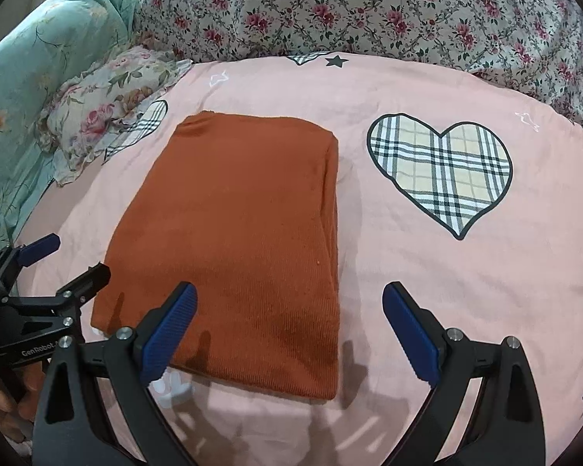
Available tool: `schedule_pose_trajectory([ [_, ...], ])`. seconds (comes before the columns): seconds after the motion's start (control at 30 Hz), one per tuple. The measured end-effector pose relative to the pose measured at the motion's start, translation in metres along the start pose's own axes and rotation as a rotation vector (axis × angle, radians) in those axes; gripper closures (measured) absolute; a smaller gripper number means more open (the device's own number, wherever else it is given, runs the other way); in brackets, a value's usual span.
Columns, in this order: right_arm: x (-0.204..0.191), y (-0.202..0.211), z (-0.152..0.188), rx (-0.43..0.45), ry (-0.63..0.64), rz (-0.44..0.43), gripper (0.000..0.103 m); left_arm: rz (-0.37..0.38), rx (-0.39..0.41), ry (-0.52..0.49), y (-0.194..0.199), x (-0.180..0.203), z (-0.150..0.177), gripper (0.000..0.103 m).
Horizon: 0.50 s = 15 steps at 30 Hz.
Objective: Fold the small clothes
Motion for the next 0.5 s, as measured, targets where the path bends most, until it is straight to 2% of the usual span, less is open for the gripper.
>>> schedule_pose_trajectory([
  [0.5, 0.004, -0.006, -0.014, 0.001, -0.006, -0.028, 0.007, 0.002, -0.006, 0.001, -0.010, 0.004, -0.016, 0.005],
])
Point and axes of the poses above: each gripper's, at about its wrist camera, not at the fingertips, and y roughly against the way its jaws point, x to its right, z to its underside, the point moved 4 cm from there along -y, roughly the way its jaws point, and after that the axes turned 11 degrees about -x, right-handed, at the moved point
